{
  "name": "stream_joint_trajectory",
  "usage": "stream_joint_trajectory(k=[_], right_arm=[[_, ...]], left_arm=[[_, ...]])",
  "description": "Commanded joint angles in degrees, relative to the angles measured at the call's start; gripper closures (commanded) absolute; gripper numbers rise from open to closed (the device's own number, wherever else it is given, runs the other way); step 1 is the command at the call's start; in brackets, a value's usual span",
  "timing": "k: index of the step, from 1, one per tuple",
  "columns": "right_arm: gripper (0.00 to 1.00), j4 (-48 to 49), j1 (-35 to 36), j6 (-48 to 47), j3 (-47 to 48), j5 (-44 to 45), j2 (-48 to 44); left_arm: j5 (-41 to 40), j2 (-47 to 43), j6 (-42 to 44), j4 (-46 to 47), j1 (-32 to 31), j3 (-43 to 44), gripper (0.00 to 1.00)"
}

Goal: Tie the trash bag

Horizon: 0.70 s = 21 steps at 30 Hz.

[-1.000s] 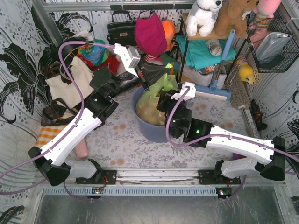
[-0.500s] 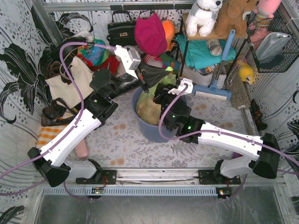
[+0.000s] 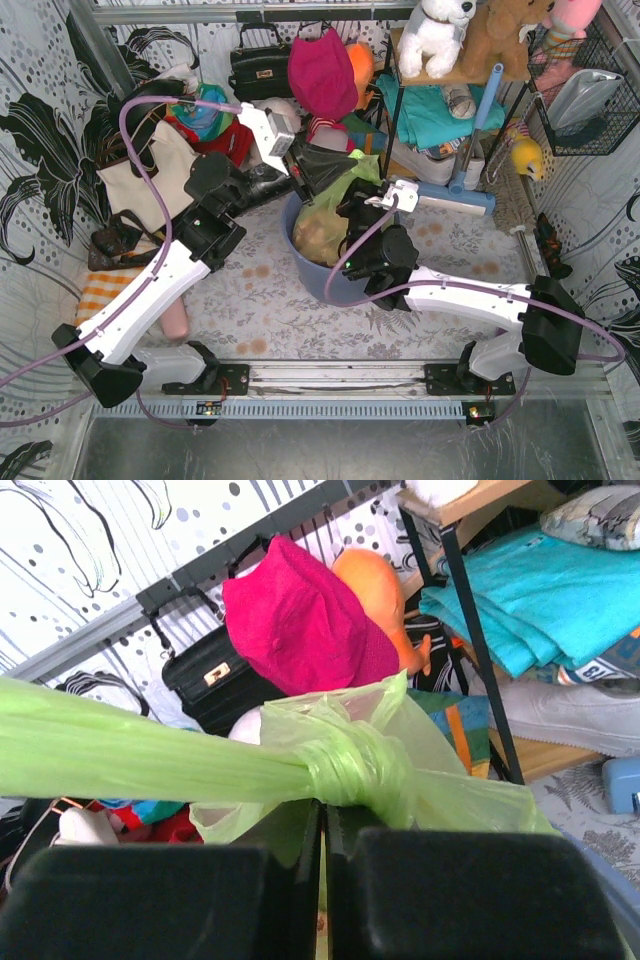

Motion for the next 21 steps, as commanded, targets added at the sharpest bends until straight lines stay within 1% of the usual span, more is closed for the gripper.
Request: stream_joint_trajectory(k=[1,3,4,5,8,11,13,15,17,18,21], right_arm=[[1.0,15.89,-0.39,-10.98,-0.56,1.62,1.16],[1.0,14.04,-0.4,-10.08,-0.52,1.44,0.81],[1.0,13.1,-0.37,-9.46,-0.59,1.38,0.55],[1.0,12.09,-0.34,-8.7,-0.61,1.37,0.29],[1.0,8.3,-0.41,-5.94,-0.55,0.82,-0.38],[1.0,4.52,-0.53,-2.87,-0.43,0.57,-0.91],[1.0,2.51,-0.64,-1.26,-0.52,0.45,-1.26],[1.0,-0.33,-0.75,0.54,-0.48,0.46,-1.66],[1.0,-3.12,-0.96,2.52,-0.27,0.41,-2.09],[1.0,-4.3,-0.97,3.41,-0.18,0.19,-2.29],[1.0,-7.0,-1.09,5.4,0.0,-0.11,-2.97]], left_arm=[[-1.84,-2.12,1.16,0.73,0.35,-1.04,0.82],[-4.48,-3.14,1.8,-0.3,0.43,-1.64,0.55],[-6.4,-3.69,1.81,-0.63,0.42,-1.95,0.45],[-8.77,-4.36,1.94,-0.95,0.49,-2.39,0.39],[-15.96,-5.84,1.3,-2.29,0.83,-3.34,0.32],[-23.25,-6.37,-0.99,-3.64,2.0,-4.22,0.31],[-23.24,-6.33,-3.6,-4.29,4.3,-5.0,0.31],[-17.7,-5.71,-7.75,-4.26,8.43,-5.79,0.31],[-8.41,-4.61,-12.99,-2.01,13.48,-7.06,0.31],[-2.54,-3.7,-15.53,0.28,15.63,-7.92,0.31],[11.42,-0.37,-21.59,6.13,19.91,-8.81,0.31]])
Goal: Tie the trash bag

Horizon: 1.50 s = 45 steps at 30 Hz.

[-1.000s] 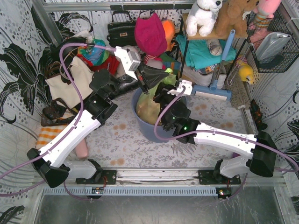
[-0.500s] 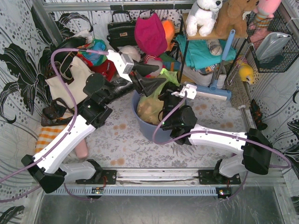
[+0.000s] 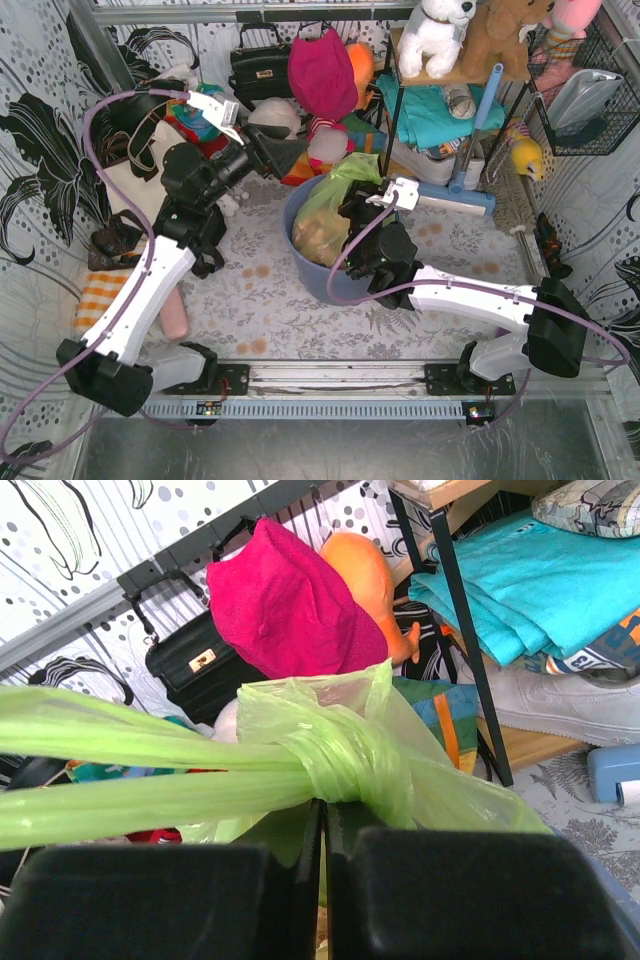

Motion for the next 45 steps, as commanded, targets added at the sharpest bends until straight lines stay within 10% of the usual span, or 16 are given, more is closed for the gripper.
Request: stream_joint_trajectory(k=[1,21,27,33,45], right_arm=[[1.0,-5.21,-0.32,5.0,0.25,-0.48,-2.58],[1.0,-12.82,-1.07,10.88,0.59,-0.79,-4.34],[1.0,-12.42,-1.62,11.89,0.34,-2.46,-3.63],[1.0,-9.2,-2.61,11.1,-1.35,-4.73,-3.67],[1.0,3.4,-6.55,5.99,-4.5,-21.31,-1.33]], left_arm=[[21.53,4.81,-11.46,9.14,4.42,-1.27,0.32],[44.84,27.43,-33.23,38.8,4.12,4.83,0.35],[46.99,28.82,-36.31,42.04,2.51,4.74,0.58],[47.13,26.25,-35.45,39.59,1.81,1.85,0.96],[36.68,9.72,-4.32,-5.51,0.29,-2.11,1.0]])
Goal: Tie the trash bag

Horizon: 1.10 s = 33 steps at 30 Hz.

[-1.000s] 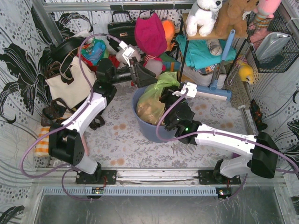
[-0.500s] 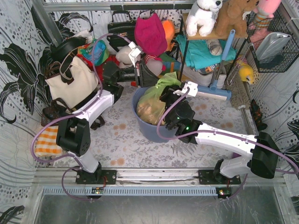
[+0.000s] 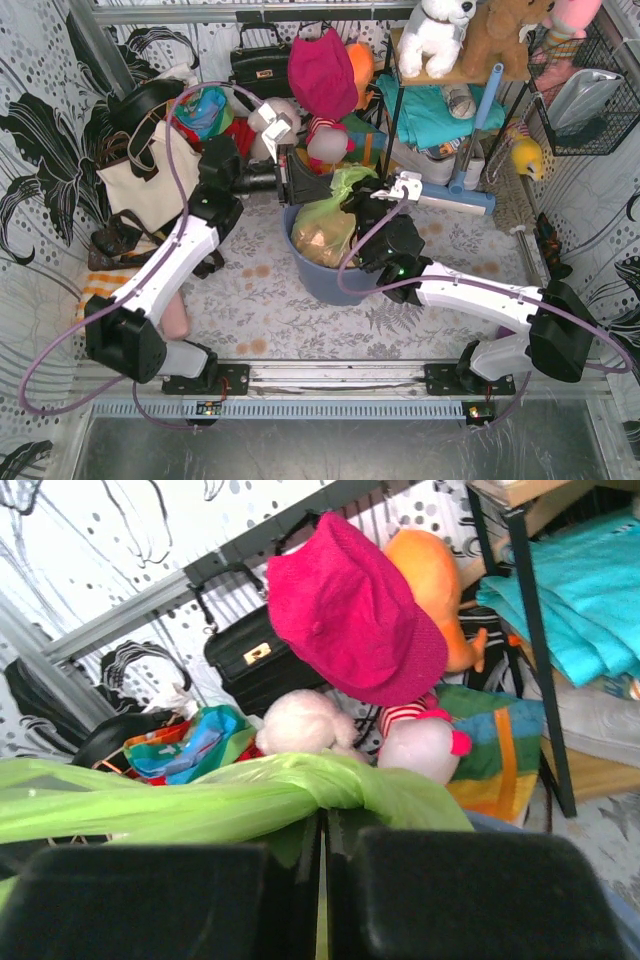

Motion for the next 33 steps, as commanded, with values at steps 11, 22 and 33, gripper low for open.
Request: stream_joint_trajectory(k=[11,22,33], right_arm=[[1.0,9.81,-6.8,2.16,-2.85,-33.41,2.37],[1.0,21.63,-7.2,-0.22,-8.85,-51.07,2.44],[1.0,40.79,-7.28,0.87,-12.27,-61.83,6.61]], left_arm=[[-10.25,-11.0,9.24,-15.54,-6.09,-7.57,1.0],[-16.66,-14.94,11.28,-18.75,-6.74,-9.81,1.0],[-17.13,-14.87,12.91,-21.2,-6.71,-9.45,1.0]])
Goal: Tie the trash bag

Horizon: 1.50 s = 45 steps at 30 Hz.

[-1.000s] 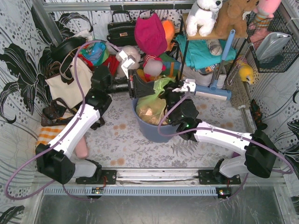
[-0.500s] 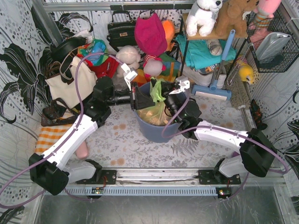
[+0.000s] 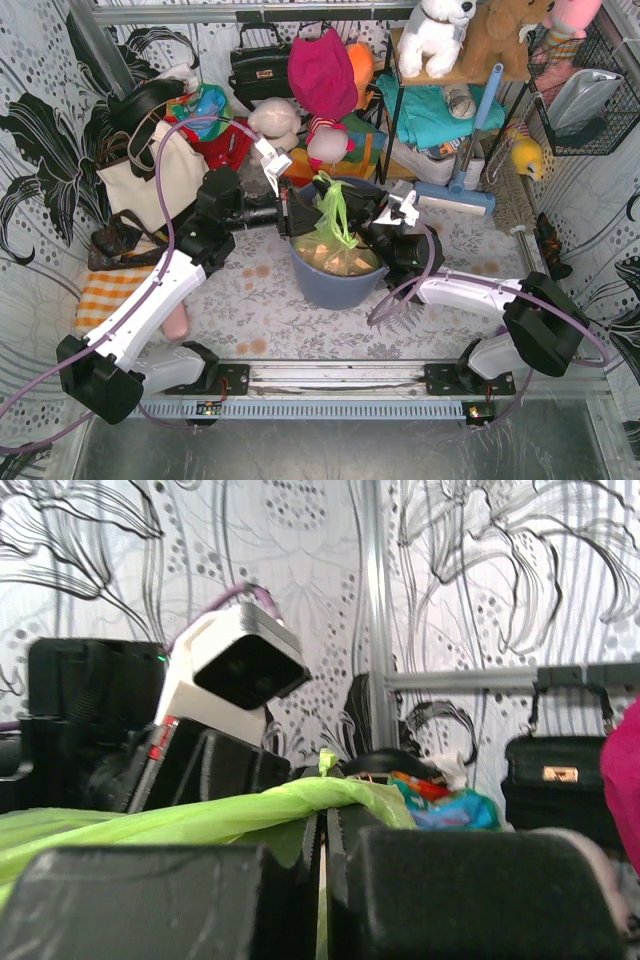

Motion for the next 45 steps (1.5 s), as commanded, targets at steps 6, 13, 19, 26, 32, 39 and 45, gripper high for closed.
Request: stream_joint_trajectory(k=[6,13,19,26,32,39,45], right_arm=[[1.0,11.33,0.1,0.98,-2.7,-9.42,3.85],[1.0,11.32,0.1,-0.38,-3.09,-11.31,3.81],[1.0,11.52,0.08,-1.69,-3.6,-11.56,3.72],[1.0,11.83,0.15,-3.64,-3.39,-13.68,4.06],[1.0,11.86,0.11,-4.62,-2.44,-13.1,4.54],[1.0,11.8,0.1,-5.14,-2.5,-11.61,4.51],[1.0,11.85,0.13,-5.25,-2.49,-11.83,4.07]], left_arm=[[-2.81,-0.48,3.57,-3.24,0.04,-0.04,0.94],[-15.49,-4.77,4.1,-6.8,0.39,0.87,0.66],[-25.61,-10.7,1.29,-9.4,1.0,2.5,0.56],[-28.71,-14.1,-3.33,-11.13,1.0,6.26,0.53],[-27.99,-14.66,-6.1,-9.14,0.98,6.71,0.46],[-18.42,-11.77,3.48,-7.27,1.02,5.31,0.35],[-21.19,-9.85,13.15,-10.06,0.99,5.5,0.32]])
